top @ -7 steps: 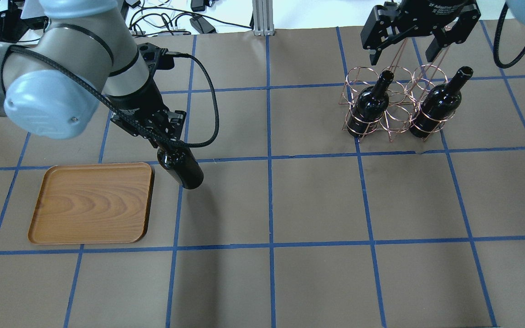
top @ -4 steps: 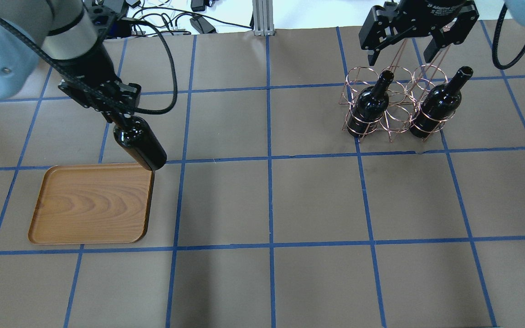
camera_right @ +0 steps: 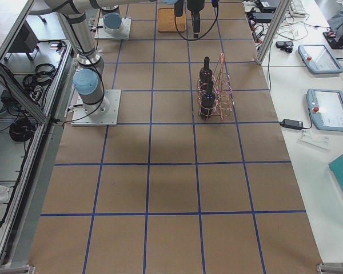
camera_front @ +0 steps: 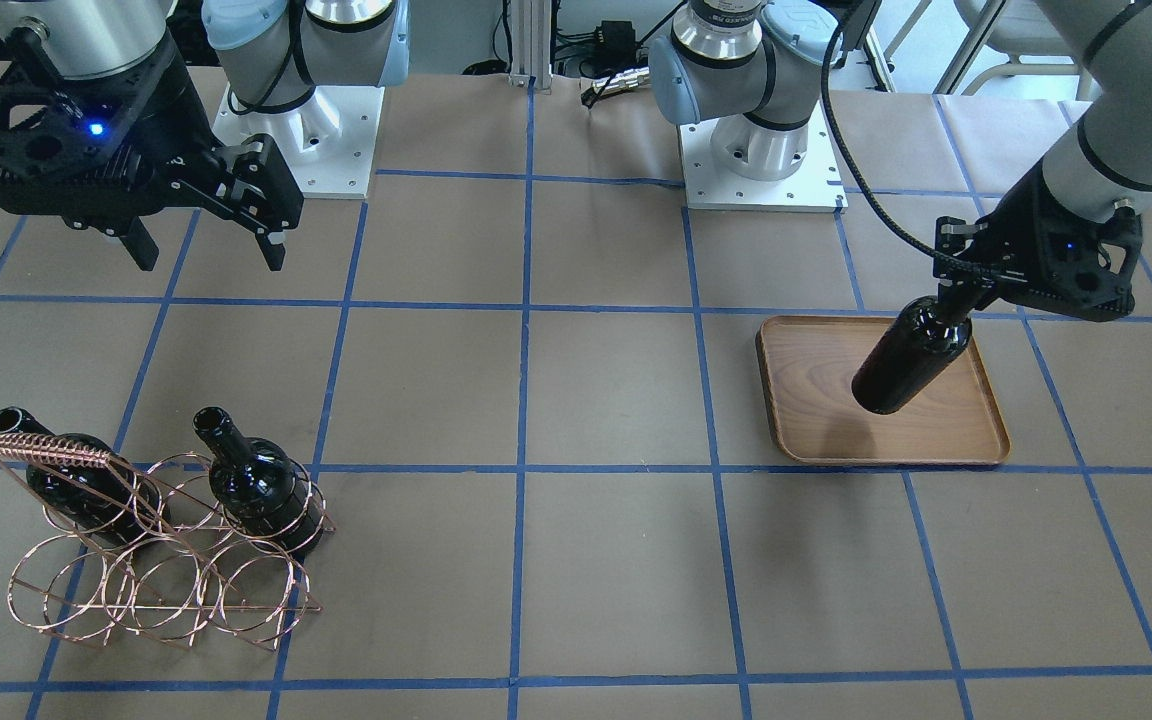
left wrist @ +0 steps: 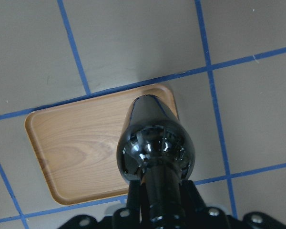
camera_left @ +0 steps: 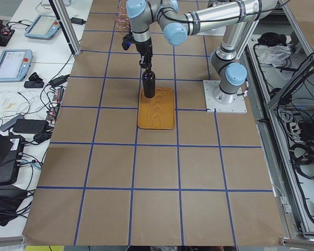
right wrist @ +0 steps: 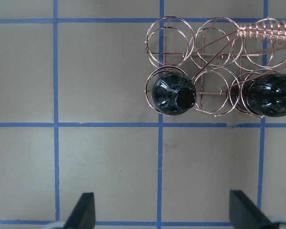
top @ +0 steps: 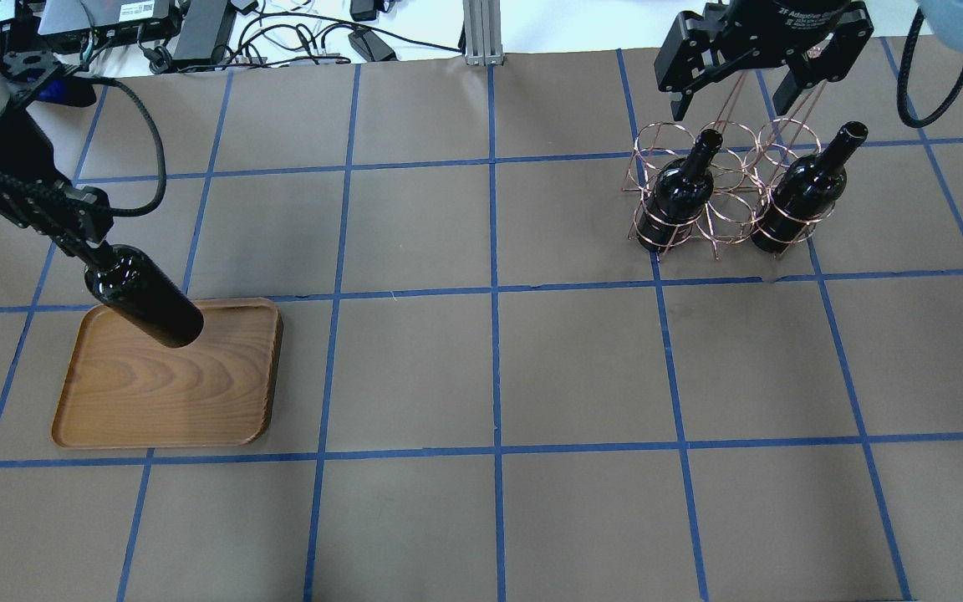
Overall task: Take wine from basket and place on tray
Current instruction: 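Carry the bottle with the left gripper and lower it onto the wooden tray, then lay the bottle down on the tray and open the left gripper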
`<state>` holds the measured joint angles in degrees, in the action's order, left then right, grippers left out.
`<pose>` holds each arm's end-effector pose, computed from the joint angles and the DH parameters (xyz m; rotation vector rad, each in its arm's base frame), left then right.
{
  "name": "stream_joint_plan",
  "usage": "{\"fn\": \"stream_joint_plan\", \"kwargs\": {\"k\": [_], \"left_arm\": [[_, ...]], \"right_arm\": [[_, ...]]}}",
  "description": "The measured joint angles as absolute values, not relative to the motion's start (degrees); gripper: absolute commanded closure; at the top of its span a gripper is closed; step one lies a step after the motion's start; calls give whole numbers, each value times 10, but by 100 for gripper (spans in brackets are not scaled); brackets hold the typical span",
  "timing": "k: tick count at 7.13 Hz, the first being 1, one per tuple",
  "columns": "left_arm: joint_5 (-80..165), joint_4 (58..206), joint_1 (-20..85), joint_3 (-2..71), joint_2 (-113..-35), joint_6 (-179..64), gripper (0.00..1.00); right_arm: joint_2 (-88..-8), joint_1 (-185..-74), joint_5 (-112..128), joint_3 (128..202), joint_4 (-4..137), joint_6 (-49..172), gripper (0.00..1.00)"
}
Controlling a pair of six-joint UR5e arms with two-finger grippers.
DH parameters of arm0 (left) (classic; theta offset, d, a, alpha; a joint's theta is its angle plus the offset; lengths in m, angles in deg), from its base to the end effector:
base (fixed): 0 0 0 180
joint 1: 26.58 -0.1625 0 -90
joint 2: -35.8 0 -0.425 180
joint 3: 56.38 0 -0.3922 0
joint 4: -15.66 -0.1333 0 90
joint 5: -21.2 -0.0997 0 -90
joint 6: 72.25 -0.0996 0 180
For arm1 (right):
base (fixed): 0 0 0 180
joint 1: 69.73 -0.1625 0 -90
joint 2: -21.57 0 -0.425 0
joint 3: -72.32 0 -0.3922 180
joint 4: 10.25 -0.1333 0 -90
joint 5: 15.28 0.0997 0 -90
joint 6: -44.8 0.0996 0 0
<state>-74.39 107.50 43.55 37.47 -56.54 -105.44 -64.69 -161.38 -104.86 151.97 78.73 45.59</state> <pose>0.0510 -0.5049 0.4328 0.3708 3.0837 0.2628 0.1491 -0.5222 0.5423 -0.0240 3.1284 -0.1525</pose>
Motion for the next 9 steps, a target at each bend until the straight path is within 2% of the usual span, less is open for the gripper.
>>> {"fn": "stream_joint_plan", "kwargs": {"k": [2, 9], "left_arm": [[-747, 1068, 408, 395, -570, -1086, 100], [-749, 1058, 399, 399, -593, -1101, 100]], "right_arm": [[-646, -1614, -1047, 1520, 788, 456, 0], [-645, -1614, -1047, 1521, 791, 455, 0]]}}
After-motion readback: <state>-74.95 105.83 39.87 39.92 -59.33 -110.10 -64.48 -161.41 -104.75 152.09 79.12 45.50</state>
